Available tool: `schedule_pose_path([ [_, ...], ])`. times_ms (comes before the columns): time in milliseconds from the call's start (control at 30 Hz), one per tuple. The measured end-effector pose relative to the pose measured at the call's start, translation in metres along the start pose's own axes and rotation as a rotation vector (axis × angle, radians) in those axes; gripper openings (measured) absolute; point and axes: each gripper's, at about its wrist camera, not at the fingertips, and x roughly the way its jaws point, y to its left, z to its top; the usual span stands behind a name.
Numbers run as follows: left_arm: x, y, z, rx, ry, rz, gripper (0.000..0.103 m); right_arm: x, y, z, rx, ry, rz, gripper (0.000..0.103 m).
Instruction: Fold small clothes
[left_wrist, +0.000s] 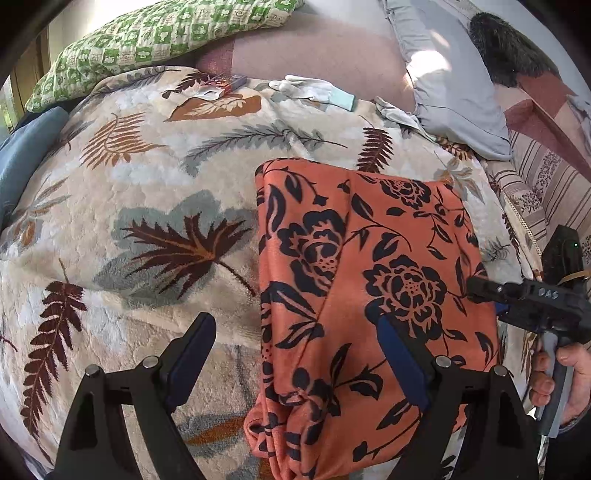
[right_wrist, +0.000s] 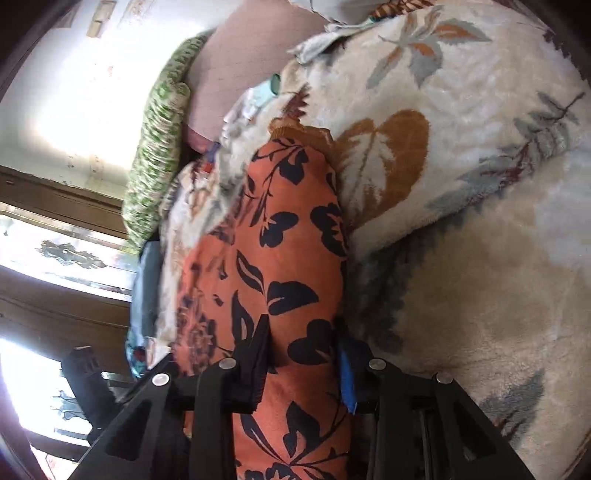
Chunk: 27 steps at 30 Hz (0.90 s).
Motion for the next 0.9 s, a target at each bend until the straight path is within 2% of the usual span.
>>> schedule_pose_path([
  [33, 0.001, 0.000, 0.000, 0.001, 0.007, -0.001, 0.089, 0.008, -0.002, -0.001, -0.012, 0.024, -0.030, 0.034],
  [100, 0.001, 0.000, -0.001, 0.007, 0.000, 0.004, 0.089, 0.005, -0.001, 0.000, 0.008, 0.016, -0.014, 0.039],
  [133, 0.000, 0.001, -0.002, 0.010, -0.003, 0.007, 0.089, 0.002, 0.001, 0.000, 0.005, 0.002, -0.017, 0.050],
  [167, -0.001, 0.001, -0.002, 0.010, -0.004, 0.005, 0.089, -0.002, 0.004, 0.000, 0.004, -0.007, -0.035, 0.066],
  [300, -0.016, 0.002, -0.005, 0.000, -0.037, -0.004, 0.089, -0.029, 0.022, -0.008, -0.045, -0.099, -0.068, 0.068],
  [400, -0.037, -0.004, -0.016, 0.006, -0.086, 0.039, 0.089, -0.057, 0.053, -0.031, -0.160, -0.192, -0.192, 0.073],
  [533, -0.057, -0.024, -0.041, 0.072, -0.112, 0.104, 0.089, -0.085, 0.104, -0.083, -0.366, -0.267, -0.353, 0.083],
  [600, -0.070, -0.032, -0.053, 0.086, -0.126, 0.112, 0.089, -0.089, 0.114, -0.109, -0.412, -0.236, -0.395, 0.086],
  [667, -0.086, -0.039, -0.064, 0.085, -0.159, 0.120, 0.089, -0.092, 0.115, -0.132, -0.403, -0.193, -0.442, 0.086],
  [767, -0.106, -0.049, -0.076, 0.108, -0.175, 0.106, 0.097, -0.095, 0.122, -0.163, -0.412, -0.175, -0.518, 0.086],
  [900, -0.125, -0.055, -0.087, 0.104, -0.186, 0.110, 0.099, -0.100, 0.129, -0.193, -0.455, -0.180, -0.531, 0.086],
])
